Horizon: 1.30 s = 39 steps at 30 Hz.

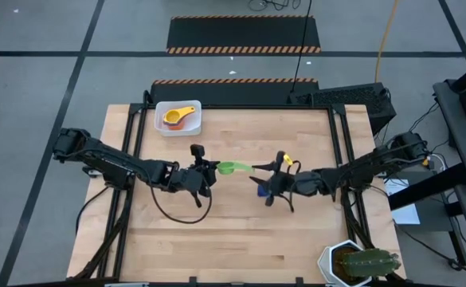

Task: Nest measuring cups in basket
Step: Stack the green measuring cup into the yellow measuring cup

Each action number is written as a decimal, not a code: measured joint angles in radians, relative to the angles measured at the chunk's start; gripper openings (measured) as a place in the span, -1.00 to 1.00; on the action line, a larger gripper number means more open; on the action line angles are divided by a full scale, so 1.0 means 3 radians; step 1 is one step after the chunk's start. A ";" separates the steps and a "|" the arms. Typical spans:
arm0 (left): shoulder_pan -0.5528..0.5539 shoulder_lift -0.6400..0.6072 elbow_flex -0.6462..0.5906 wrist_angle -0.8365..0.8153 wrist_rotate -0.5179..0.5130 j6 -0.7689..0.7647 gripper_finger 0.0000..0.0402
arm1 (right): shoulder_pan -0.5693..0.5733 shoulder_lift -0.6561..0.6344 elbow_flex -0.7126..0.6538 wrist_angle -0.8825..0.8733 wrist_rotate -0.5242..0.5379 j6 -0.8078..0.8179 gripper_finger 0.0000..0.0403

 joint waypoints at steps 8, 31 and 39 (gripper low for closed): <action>-0.0004 0.0001 0.0000 0.0001 0.0014 -0.0036 -0.96 | 0.0070 0.0000 0.0000 0.0208 -0.0002 -0.0210 -0.61; -0.0088 -0.0507 0.0098 -0.0567 0.0643 -0.1154 -0.20 | 0.0308 -0.0001 -0.0003 0.0293 0.0420 -0.0868 -1.00; -0.0088 -0.0758 0.0102 -0.0337 0.1379 -0.1515 -0.19 | 0.0412 -0.0001 -0.0006 0.0426 0.0405 -0.1246 -1.00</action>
